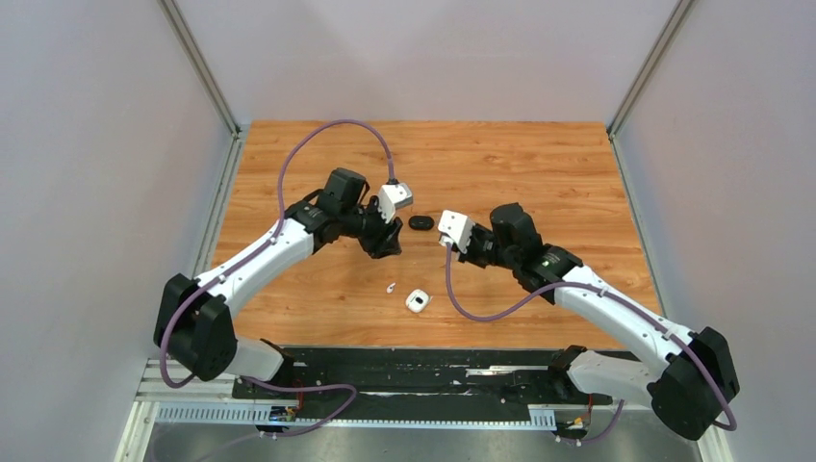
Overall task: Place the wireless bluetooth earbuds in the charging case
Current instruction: Place the earbud at the center of the board, then pick up the charging case at the center of the board.
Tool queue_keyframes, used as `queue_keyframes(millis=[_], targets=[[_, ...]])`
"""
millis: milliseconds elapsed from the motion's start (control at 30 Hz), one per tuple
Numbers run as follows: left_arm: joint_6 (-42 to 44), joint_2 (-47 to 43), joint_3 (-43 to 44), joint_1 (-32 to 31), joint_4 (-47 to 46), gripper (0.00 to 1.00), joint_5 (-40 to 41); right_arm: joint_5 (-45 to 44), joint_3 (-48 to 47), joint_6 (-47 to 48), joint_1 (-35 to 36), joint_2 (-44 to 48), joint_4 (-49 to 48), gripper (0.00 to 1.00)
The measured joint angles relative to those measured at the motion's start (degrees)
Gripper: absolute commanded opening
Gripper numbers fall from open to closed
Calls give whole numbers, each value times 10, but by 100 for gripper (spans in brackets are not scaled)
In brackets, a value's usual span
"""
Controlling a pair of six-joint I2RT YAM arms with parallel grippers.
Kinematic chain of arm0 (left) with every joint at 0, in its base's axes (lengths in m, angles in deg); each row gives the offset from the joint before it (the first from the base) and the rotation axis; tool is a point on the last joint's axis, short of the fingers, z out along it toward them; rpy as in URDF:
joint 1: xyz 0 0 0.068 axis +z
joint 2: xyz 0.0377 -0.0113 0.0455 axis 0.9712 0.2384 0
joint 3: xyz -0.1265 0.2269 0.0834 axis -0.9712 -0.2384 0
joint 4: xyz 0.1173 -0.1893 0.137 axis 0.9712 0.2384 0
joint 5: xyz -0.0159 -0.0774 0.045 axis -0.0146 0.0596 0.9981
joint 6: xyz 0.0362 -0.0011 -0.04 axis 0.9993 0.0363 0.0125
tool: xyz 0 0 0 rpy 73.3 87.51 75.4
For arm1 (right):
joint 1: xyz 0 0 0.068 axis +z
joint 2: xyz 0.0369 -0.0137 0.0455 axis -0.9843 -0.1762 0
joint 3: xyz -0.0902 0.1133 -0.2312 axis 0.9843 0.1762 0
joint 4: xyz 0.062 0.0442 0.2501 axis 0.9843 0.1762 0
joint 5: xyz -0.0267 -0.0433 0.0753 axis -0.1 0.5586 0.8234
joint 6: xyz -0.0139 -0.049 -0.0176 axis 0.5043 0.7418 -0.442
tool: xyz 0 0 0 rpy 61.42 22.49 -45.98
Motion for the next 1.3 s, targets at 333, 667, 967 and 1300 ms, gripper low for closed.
queue_keyframes(millis=[333, 667, 967, 1300], targets=[[-130, 21, 15, 47, 54, 52, 32, 106, 112, 20, -35, -54, 119, 0], [-166, 21, 15, 112, 85, 53, 18, 160, 82, 97, -58, -165, 130, 31], [-167, 16, 15, 118, 90, 55, -2, 196, -68, 126, -88, -210, 235, 48], [-217, 14, 9, 167, 91, 60, -50, 322, -171, 265, -55, -341, 267, 58]])
